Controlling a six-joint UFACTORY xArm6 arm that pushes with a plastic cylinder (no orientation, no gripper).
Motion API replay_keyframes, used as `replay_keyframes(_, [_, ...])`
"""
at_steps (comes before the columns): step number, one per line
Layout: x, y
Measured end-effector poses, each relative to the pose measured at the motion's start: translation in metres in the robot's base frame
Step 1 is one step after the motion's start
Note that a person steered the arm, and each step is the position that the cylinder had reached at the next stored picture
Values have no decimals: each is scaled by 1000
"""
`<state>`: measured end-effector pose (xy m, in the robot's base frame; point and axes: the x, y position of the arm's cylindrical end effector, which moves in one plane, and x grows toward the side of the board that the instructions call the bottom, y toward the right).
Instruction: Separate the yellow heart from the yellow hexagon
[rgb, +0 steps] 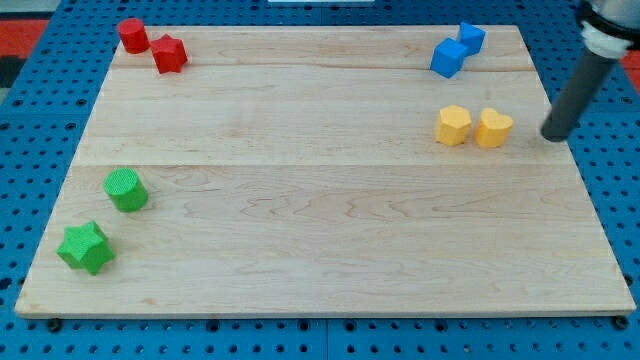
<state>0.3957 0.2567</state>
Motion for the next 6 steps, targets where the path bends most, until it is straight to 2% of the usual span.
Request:
replay_keyframes(1, [-5, -62])
replay_keyframes(2, [-28, -80])
replay_keyframes(3, [-32, -79])
replay_keyframes(6, [35, -109])
